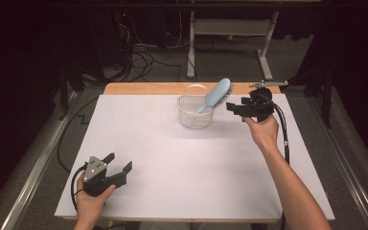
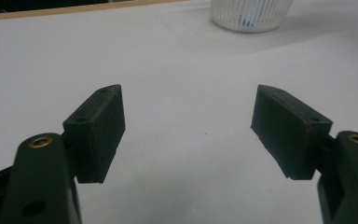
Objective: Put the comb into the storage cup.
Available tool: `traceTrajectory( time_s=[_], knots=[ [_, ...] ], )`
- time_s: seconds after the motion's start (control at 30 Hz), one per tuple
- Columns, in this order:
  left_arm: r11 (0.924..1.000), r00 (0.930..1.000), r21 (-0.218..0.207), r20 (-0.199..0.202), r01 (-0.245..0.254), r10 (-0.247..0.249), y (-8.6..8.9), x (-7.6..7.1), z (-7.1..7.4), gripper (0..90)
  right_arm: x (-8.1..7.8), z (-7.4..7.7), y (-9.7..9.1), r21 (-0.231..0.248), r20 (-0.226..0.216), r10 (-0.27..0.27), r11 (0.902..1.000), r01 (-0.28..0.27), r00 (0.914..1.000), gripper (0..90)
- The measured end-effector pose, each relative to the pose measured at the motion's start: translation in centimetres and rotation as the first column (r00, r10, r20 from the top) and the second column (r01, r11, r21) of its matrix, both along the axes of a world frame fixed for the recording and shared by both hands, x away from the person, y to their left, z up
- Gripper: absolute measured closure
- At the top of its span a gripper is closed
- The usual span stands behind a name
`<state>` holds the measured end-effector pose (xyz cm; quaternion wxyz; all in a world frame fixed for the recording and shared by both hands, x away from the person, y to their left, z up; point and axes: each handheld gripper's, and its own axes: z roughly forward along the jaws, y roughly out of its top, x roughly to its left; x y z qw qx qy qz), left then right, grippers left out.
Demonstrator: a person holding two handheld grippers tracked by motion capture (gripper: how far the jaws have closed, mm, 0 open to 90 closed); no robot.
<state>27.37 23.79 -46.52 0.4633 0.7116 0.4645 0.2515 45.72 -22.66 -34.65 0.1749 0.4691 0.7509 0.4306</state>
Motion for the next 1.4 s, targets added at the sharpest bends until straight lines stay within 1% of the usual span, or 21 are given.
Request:
traceTrajectory(
  time_s=[0.73, 0.87, 1.03, 1.17, 1.23, 1.3, 1.4],
  knots=[
    [1.0000, 1.0000, 0.000, 0.000, 0.000, 0.000, 0.0, 0.0, 0.1, 26.6, -1.2, 0.2, -0.8, 0.015, 0.016, 0.016, 0.9998, -0.016, 0.9997, 30.4],
    [1.0000, 1.0000, 0.000, -0.001, -0.001, 0.001, 0.0, 0.0, 0.1, 26.6, -1.5, 0.2, -1.1, 0.032, 0.020, 0.009, 0.9994, -0.010, 0.9998, 30.5],
    [1.0000, 1.0000, 0.001, -0.001, -0.001, 0.001, 0.0, 0.0, 0.1, 26.6, -1.9, 0.0, -1.7, 0.023, 0.019, 0.007, 0.9997, -0.007, 0.9998, 30.5],
    [1.0000, 1.0000, 0.002, -0.001, 0.001, -0.001, 0.0, 0.0, 0.1, 26.6, -2.1, -0.2, -2.2, 0.028, 0.014, -0.003, 0.9996, 0.002, 0.9999, 30.6],
    [1.0000, 1.0000, 0.001, 0.000, 0.001, -0.001, 0.0, -0.1, 0.1, 26.6, -2.2, -0.3, -2.4, 0.026, 0.017, -0.007, 0.9996, 0.006, 0.9998, 30.7],
    [1.0000, 1.0000, -0.001, 0.000, -0.002, 0.002, 0.0, -0.1, 0.1, 26.6, -2.3, -0.4, -2.5, 0.015, 0.018, -0.008, 0.9999, 0.008, 0.9998, 30.7],
    [1.0000, 1.0000, -0.002, -0.001, -0.002, 0.002, 0.0, 0.0, 0.1, 26.6, -2.5, -0.5, -2.9, 0.016, 0.018, -0.013, 0.9998, 0.013, 0.9997, 30.8]
  ],
)
